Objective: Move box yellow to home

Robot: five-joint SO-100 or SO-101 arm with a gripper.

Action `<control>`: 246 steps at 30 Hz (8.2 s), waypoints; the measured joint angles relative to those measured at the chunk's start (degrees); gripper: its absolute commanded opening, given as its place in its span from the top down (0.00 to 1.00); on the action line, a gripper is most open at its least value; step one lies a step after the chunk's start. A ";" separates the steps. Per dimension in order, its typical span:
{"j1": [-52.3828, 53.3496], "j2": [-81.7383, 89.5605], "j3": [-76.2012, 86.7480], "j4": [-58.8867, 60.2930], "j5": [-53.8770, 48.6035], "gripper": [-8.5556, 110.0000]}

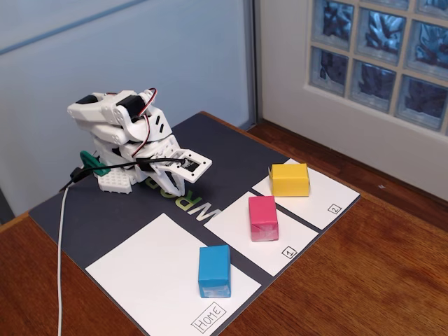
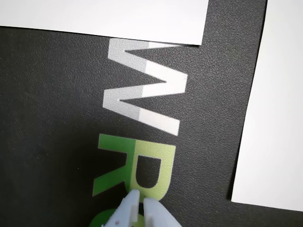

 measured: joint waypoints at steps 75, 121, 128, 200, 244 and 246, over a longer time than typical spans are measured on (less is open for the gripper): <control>-2.90 -3.60 -6.15 -2.02 3.78 0.93; -27.33 -141.94 -160.22 20.74 -8.09 0.93; -29.09 -144.32 -160.93 21.01 -5.98 0.93; -30.23 -121.46 -120.85 16.26 -0.97 0.69; -32.34 -131.22 -120.76 1.41 -4.04 0.67; -32.34 -131.13 -120.76 0.97 -4.04 0.67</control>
